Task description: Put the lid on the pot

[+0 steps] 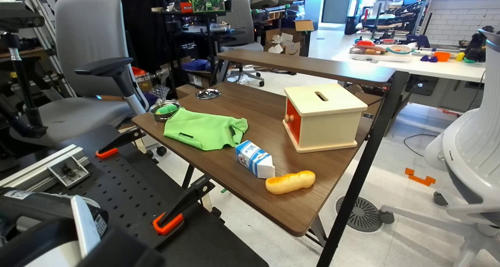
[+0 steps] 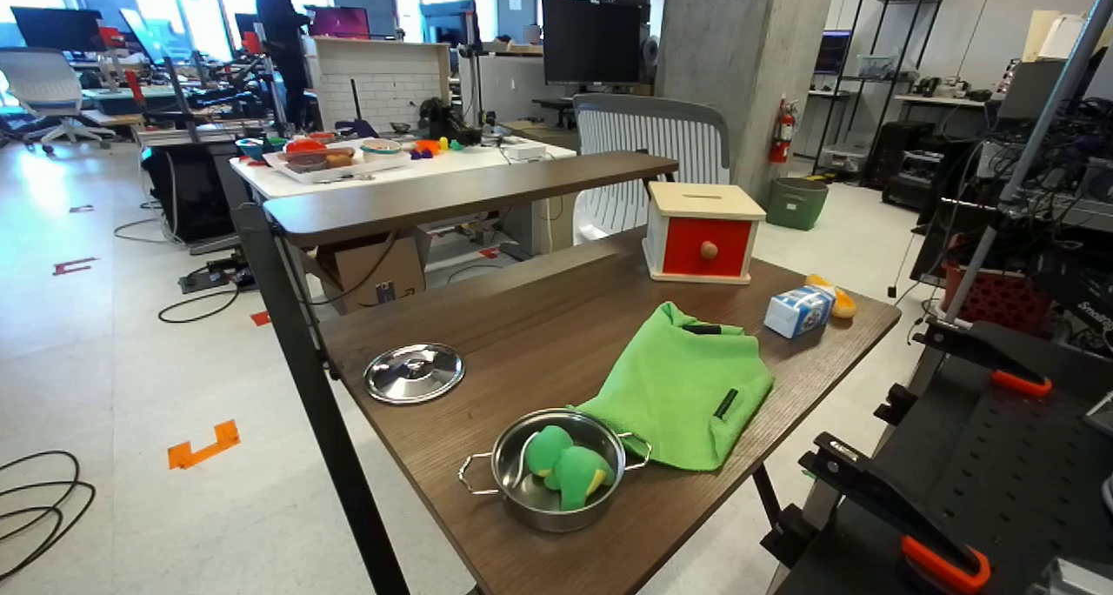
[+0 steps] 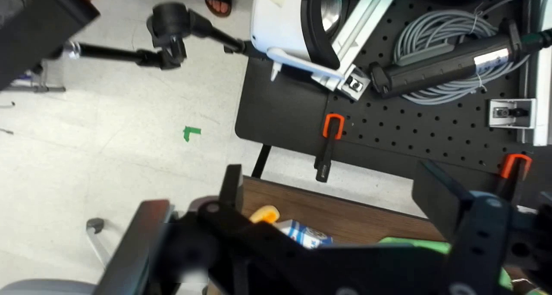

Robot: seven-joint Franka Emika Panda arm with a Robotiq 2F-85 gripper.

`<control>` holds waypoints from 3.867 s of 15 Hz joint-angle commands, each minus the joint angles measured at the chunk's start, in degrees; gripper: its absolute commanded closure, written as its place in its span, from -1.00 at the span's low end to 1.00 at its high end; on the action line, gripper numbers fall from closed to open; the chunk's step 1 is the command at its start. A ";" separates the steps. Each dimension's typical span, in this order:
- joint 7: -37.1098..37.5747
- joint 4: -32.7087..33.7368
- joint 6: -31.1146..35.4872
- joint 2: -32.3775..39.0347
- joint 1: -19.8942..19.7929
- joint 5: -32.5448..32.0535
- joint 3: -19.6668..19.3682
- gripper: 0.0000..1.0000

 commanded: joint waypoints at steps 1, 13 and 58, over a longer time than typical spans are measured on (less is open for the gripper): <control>-1.90 -0.41 8.98 3.56 6.68 3.95 0.86 -1.00; -17.14 5.51 53.87 33.53 24.84 26.86 4.70 -1.00; 6.82 69.97 32.89 96.09 22.83 11.35 16.38 -1.00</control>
